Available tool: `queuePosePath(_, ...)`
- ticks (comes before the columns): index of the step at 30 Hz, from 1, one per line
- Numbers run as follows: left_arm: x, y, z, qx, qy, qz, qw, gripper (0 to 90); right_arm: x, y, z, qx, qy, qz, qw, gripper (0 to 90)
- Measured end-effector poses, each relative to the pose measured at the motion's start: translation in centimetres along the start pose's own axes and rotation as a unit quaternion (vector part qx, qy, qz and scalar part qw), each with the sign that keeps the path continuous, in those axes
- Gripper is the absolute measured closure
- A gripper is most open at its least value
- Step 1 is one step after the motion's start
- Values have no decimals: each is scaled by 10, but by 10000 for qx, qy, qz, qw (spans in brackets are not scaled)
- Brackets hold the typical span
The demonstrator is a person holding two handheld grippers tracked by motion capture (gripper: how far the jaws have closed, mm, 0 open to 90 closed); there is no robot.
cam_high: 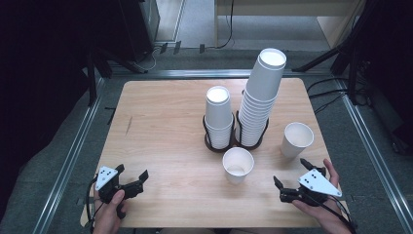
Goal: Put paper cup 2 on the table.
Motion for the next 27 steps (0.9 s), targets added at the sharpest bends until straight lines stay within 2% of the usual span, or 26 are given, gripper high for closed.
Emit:
queuePosePath(2,-1,-1,-2,2,41,39,10000,17,10,-1,-3,-6,163,-227,9996,0)
queuePosePath(10,-11,-6,-9,-60,32,175,9998,17,37,-6,-13,26,579,-762,9954,0)
queuePosePath(13,-16,-7,-9,-52,-12,229,9997,17,50,-7,-20,-14,768,-1110,9909,0)
queuePosePath(15,-19,-6,-9,-49,-55,225,9997,17,58,-7,-25,-42,941,-1197,9883,0)
queuePosePath(16,-19,-6,-9,-51,-69,234,9997,17,64,-8,-28,-77,1045,-1301,9859,0)
queuePosePath(19,-20,-3,-10,-76,-96,223,9997,17,69,-11,-31,-53,1163,-1343,9841,0)
queuePosePath(24,-22,-1,-11,-87,-196,238,9995,17,71,-13,-29,-3,1184,-1393,9831,0)
queuePosePath(26,-22,-1,-11,-88,-224,213,9995,17,71,-12,-27,-3,1255,-1538,9801,0)
queuePosePath(27,-22,0,-11,-82,-245,214,9994,17,71,-12,-27,10,1273,-1512,9803,0)
Point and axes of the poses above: each handheld gripper's, and its own axes: y roughly forward along the jaws, z roughly out of its top, x roughly to its right, the point moved 6 cm from there along y, roughly forward along the jaws, and after that the axes turned 4 degrees about -x, right-handed, at the moved point
